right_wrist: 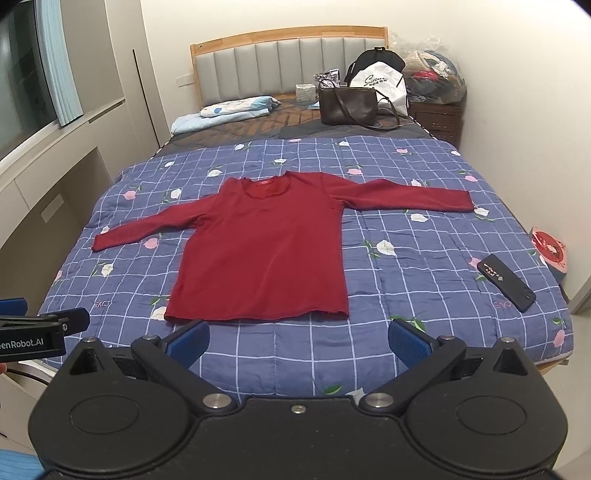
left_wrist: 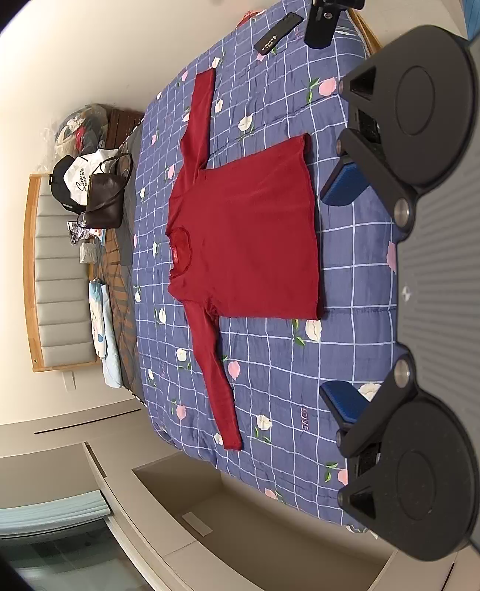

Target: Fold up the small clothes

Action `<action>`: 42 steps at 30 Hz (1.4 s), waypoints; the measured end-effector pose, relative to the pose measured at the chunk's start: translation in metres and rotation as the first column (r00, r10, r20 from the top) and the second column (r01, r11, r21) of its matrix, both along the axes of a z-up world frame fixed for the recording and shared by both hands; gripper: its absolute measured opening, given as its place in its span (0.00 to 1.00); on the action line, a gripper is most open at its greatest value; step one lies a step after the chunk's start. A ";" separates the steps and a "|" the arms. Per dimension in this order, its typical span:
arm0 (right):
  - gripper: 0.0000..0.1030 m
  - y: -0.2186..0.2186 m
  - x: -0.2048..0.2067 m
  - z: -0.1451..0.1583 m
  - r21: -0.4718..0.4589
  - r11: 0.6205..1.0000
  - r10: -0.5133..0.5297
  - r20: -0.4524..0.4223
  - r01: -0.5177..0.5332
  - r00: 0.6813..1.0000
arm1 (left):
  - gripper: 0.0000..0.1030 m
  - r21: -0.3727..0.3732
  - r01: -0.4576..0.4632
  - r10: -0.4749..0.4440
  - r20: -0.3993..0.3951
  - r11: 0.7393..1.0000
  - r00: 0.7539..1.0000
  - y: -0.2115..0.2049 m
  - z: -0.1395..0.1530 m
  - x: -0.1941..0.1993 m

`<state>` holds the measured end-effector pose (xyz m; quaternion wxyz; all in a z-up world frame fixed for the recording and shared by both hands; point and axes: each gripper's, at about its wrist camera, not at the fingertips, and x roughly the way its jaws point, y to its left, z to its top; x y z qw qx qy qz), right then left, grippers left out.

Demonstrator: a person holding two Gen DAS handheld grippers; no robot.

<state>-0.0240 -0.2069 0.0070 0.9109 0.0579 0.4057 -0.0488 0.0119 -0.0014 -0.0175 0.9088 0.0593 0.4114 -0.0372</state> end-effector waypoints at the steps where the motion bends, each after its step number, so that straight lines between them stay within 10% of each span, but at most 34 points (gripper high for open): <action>1: 1.00 0.000 0.000 -0.001 0.000 1.000 0.002 -0.001 -0.002 1.000 | 1.00 0.000 -0.001 0.001 0.000 1.000 1.000 0.001 -0.001 0.001; 42: 1.00 0.009 0.005 -0.005 -0.010 1.000 -0.013 -0.005 0.013 1.000 | 1.00 0.007 0.010 -0.010 -0.015 1.000 1.000 0.017 -0.006 0.008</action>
